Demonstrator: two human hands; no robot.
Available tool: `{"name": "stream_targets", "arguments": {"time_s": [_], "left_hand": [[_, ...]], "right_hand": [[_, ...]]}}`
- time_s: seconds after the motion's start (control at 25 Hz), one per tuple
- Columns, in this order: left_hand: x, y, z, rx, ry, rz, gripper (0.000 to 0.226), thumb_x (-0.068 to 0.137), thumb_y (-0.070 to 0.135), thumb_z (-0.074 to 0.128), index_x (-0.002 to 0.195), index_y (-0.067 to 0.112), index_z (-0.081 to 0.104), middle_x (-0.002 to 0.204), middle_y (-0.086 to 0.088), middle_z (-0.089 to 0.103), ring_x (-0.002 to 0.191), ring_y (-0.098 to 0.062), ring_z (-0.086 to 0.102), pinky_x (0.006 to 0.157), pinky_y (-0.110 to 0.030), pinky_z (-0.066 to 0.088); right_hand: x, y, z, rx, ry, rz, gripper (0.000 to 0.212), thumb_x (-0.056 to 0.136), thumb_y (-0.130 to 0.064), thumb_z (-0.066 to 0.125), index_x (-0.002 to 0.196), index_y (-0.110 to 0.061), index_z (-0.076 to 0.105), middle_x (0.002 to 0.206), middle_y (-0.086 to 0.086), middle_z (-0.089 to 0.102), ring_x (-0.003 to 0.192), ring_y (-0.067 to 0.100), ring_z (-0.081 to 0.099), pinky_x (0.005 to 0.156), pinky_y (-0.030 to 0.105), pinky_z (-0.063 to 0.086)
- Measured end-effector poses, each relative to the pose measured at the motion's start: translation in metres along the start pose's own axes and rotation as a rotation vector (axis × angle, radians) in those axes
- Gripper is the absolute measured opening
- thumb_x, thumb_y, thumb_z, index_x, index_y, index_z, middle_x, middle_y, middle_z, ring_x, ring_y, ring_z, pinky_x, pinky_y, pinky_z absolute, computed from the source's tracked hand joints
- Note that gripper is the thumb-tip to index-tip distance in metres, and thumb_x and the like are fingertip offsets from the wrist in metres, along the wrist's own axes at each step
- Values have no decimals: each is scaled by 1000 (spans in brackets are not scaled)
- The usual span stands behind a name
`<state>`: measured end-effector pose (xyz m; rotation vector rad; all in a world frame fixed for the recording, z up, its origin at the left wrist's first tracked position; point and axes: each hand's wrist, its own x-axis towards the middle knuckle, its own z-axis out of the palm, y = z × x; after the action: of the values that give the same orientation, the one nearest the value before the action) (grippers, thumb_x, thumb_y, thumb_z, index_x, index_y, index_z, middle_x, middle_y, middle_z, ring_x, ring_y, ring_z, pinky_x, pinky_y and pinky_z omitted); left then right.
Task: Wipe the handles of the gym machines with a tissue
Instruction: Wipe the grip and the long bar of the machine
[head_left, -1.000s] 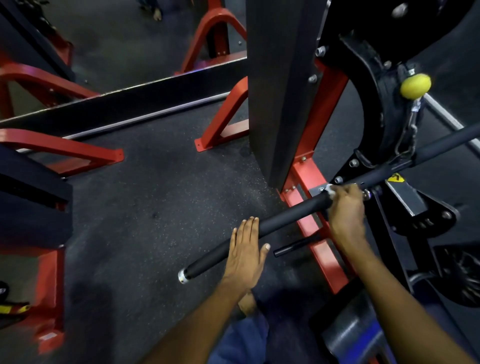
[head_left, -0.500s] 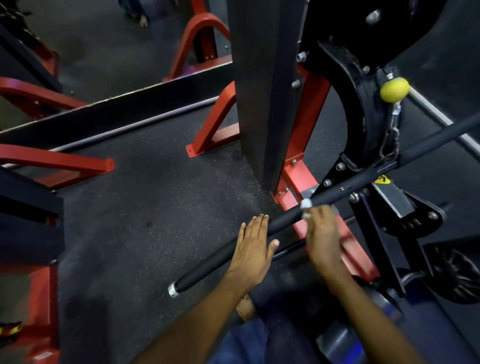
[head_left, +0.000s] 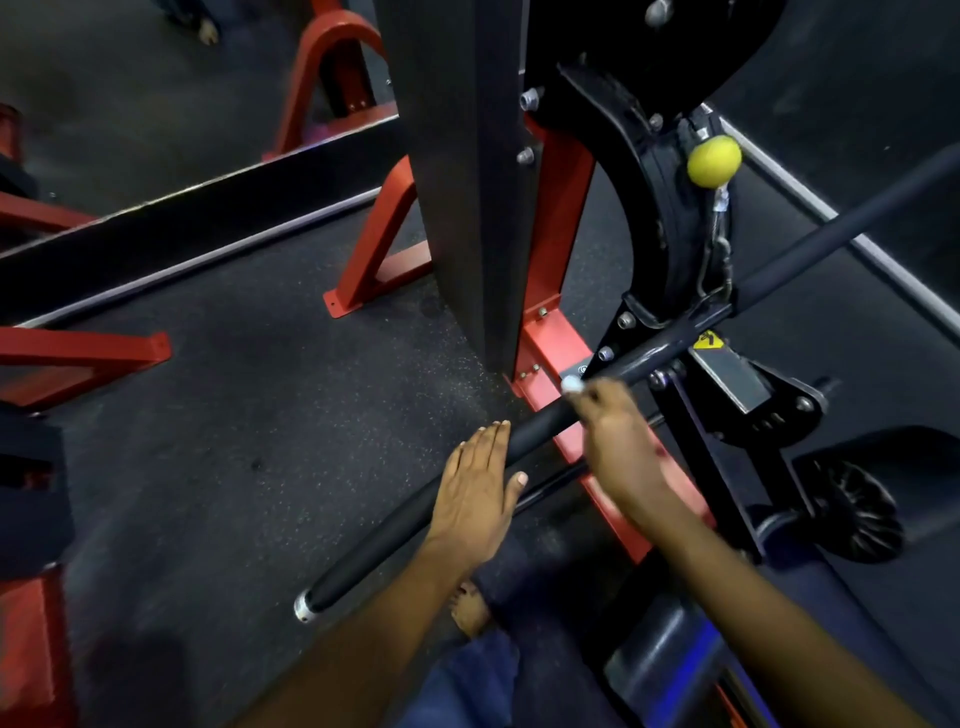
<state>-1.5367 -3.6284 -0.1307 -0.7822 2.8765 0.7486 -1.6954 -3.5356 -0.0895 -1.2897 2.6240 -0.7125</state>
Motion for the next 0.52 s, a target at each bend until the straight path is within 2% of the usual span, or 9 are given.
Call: {"name": "stream_targets", "arguments": {"time_s": [0.04, 0.08, 0.12, 0.2, 0.28, 0.32, 0.4, 0.48, 0.52], "left_hand": [[0, 0, -1, -2, -7, 6, 82, 84, 55, -2, 154, 15, 10, 160, 0, 18, 147, -15, 13, 115, -24, -5], [0, -1, -1, -8, -9, 11, 82, 84, 55, -2, 154, 15, 10, 160, 1, 18, 147, -15, 13, 115, -23, -6], [0, -2, -1, -15, -7, 14, 81, 85, 55, -1, 154, 15, 11, 159, 0, 19, 147, -15, 14, 115, -22, -6], [-1, -1, -2, -21, 3, 15, 79, 86, 54, 1, 154, 14, 13, 158, -1, 23, 146, -16, 17, 115, -22, -6], [-1, 1, 0, -14, 22, 14, 77, 88, 52, 4, 153, 13, 16, 157, -3, 26, 145, -18, 20, 115, -24, -3], [-1, 2, 0, -10, 30, 6, 75, 90, 51, 6, 153, 12, 17, 156, -4, 28, 145, -19, 22, 116, -25, -2], [-1, 1, 0, -18, 26, -5, 67, 96, 47, 15, 153, 12, 17, 157, -4, 27, 145, -18, 21, 116, -24, -2], [-1, -1, -1, -44, 0, 8, 58, 103, 38, 29, 154, 13, 14, 158, -3, 23, 147, -17, 17, 118, -24, -3], [-1, -2, -2, -53, 0, 16, 58, 104, 35, 33, 154, 13, 12, 159, -3, 22, 147, -16, 16, 118, -24, -3]], "right_hand": [[-7, 1, 6, -63, -136, -121, 21, 91, -2, 49, 108, -4, 60, 105, 14, 53, 100, 29, 48, 83, 33, 40], [-4, 13, 3, -153, -112, -198, 24, 93, -7, 46, 113, -4, 58, 111, 13, 51, 106, 30, 45, 86, 34, 37], [3, 32, -9, -142, -37, -138, 24, 94, -12, 45, 113, -5, 58, 111, 13, 50, 107, 29, 44, 86, 32, 38], [29, 66, -34, -78, 97, 173, 25, 90, -9, 46, 110, -6, 61, 110, 18, 51, 103, 29, 46, 87, 32, 38], [38, 72, -40, -128, 279, 294, 21, 85, -5, 49, 97, -13, 65, 96, 12, 53, 92, 22, 53, 83, 38, 45], [34, 57, -31, -85, 262, 276, 17, 86, -6, 51, 87, -18, 63, 88, 4, 51, 82, 10, 55, 76, 37, 47], [15, 26, -2, -16, 87, -14, 16, 90, -7, 46, 88, -14, 60, 88, 0, 50, 77, -4, 53, 73, 23, 45], [1, 12, 3, -94, -50, -271, 26, 93, -14, 39, 102, -5, 61, 98, 3, 51, 94, 9, 50, 82, 23, 44], [5, 21, -10, -106, -38, -219, 27, 93, -14, 40, 105, -2, 60, 100, 5, 50, 96, 14, 48, 83, 23, 41]]}}
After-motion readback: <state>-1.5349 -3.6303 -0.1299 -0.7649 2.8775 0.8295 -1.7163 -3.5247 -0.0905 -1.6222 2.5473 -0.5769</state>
